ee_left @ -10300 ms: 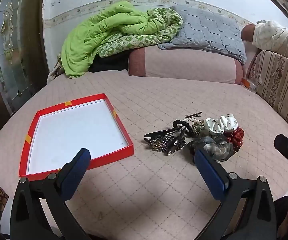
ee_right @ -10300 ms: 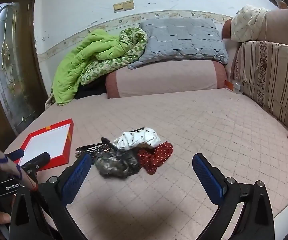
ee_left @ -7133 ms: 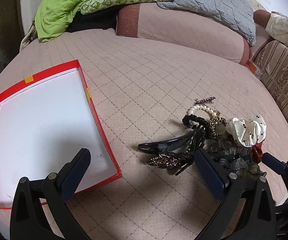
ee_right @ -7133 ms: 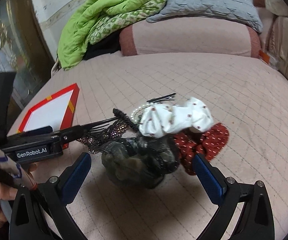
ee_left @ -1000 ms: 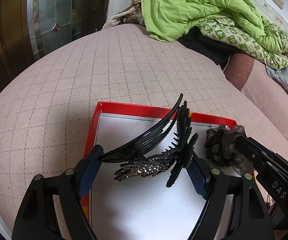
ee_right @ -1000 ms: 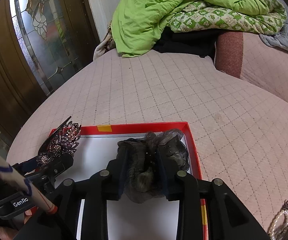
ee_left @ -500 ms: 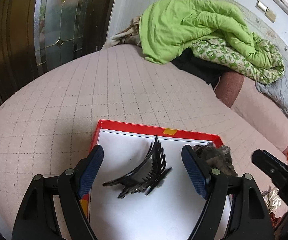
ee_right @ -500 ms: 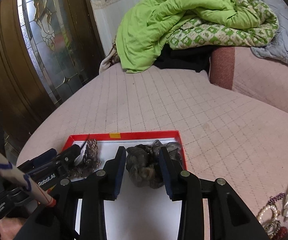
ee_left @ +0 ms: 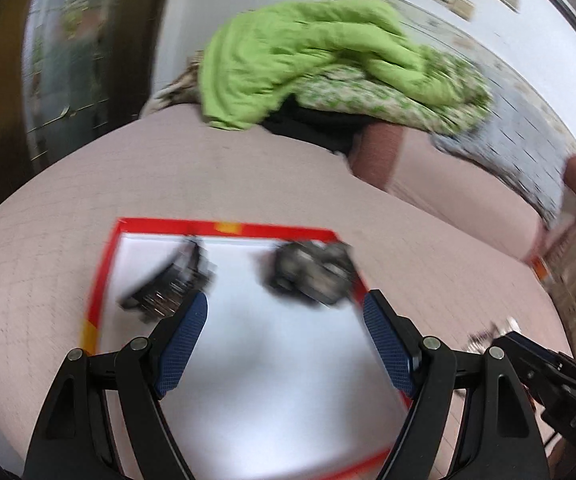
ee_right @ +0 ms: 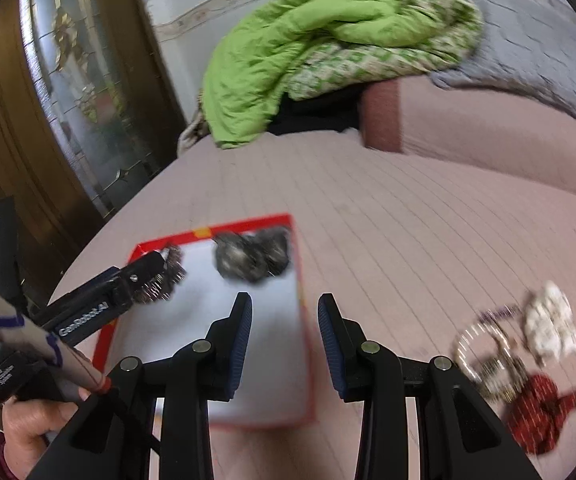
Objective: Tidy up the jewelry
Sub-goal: 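Open both grippers to drop the clips and scrunchie into the tray, then grasp the black hair tie with the left gripper while the right grasps the red polka-dot scrunchie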
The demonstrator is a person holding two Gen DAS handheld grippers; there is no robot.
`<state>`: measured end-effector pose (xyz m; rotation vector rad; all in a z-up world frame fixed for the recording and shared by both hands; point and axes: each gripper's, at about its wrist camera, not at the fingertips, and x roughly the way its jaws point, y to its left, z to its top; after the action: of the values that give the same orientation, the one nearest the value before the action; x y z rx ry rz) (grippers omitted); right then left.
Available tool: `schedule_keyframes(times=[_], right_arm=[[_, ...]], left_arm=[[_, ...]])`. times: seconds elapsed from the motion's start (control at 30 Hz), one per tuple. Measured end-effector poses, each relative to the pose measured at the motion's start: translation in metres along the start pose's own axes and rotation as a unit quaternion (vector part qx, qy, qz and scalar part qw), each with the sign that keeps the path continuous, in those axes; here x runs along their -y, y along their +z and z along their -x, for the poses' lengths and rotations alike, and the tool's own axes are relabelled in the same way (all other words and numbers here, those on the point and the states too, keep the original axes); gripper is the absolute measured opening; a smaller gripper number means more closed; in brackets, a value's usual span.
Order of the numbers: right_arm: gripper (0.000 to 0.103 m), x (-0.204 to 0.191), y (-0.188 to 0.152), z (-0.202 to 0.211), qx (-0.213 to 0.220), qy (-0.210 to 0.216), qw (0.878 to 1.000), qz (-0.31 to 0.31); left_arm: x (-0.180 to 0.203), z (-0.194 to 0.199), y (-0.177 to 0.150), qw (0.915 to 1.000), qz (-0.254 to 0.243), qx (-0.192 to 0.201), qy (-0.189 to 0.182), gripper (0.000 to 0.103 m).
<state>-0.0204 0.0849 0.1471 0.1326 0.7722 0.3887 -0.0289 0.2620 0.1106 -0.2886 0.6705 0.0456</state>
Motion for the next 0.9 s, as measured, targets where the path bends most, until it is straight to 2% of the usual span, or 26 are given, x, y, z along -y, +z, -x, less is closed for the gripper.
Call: schedule_keyframes(times=[0.23,0.5,0.53,0.6,0.63,0.9], right_arm=[[0.038,0.077,-0.041,0.055,0.012,-0.047,0.997,-0.06],[0.041,0.175,-0.081,0.096,0.015,-0.102,0.981,-0.163],[0.043,0.186,-0.086,0.098,0.015,-0.108,0.979,-0.175],[0.054,0.202,-0.095,0.098,0.012,-0.119,0.974,-0.193],[0.055,0.211,-0.099,0.098,0.009,-0.123,0.971,-0.204],[0.056,0.246,-0.114,0.071,-0.028,-0.095,0.963,-0.251]], left_arm=[[0.058,0.01,-0.032,0.9972,-0.058,-0.032,-0.037,0.08],[0.107,0.008,-0.057,0.9905,-0.095,-0.073,-0.068,0.08],[0.114,0.007,-0.06,0.9892,-0.1,-0.08,-0.072,0.08],[0.125,0.003,-0.067,0.9871,-0.107,-0.091,-0.077,0.079],[0.13,0.001,-0.069,0.9859,-0.11,-0.098,-0.08,0.079],[0.159,-0.022,-0.081,0.979,-0.109,-0.146,-0.092,0.079]])
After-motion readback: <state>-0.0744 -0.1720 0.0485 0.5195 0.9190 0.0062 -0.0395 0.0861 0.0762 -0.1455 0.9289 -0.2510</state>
